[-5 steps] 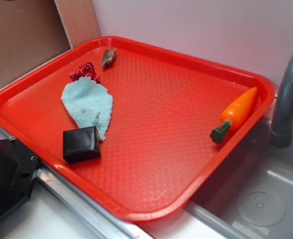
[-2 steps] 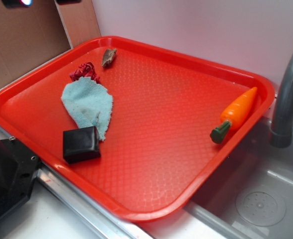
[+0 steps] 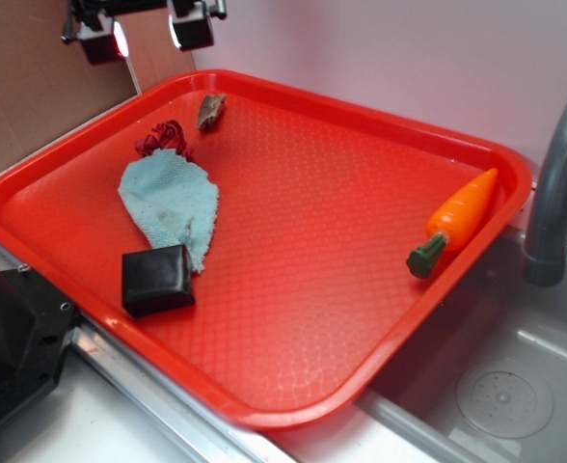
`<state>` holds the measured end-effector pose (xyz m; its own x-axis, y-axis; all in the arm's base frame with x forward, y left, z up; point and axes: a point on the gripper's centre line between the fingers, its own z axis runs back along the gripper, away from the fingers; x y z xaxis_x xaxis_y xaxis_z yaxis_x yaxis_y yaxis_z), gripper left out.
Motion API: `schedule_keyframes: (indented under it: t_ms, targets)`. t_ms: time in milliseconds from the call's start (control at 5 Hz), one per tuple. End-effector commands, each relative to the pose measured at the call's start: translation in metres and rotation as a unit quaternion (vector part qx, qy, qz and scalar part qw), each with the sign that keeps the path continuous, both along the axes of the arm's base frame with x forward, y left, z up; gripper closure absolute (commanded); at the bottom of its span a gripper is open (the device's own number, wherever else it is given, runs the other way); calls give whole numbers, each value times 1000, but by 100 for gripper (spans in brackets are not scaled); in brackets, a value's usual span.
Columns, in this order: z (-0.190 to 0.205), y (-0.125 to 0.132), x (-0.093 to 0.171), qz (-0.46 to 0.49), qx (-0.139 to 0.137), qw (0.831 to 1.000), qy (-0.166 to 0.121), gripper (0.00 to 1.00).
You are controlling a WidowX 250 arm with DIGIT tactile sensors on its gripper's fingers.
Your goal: Grab the wood chip.
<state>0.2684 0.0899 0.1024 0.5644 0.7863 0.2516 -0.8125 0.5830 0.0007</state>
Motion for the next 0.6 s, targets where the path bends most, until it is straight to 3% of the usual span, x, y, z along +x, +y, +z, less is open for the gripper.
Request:
schedule_keyframes:
  t_ms: [0, 400]
  targets:
    - [-32, 22, 27, 16, 25, 998, -47, 0]
    - [-69, 30, 39, 10, 0, 998, -55, 0]
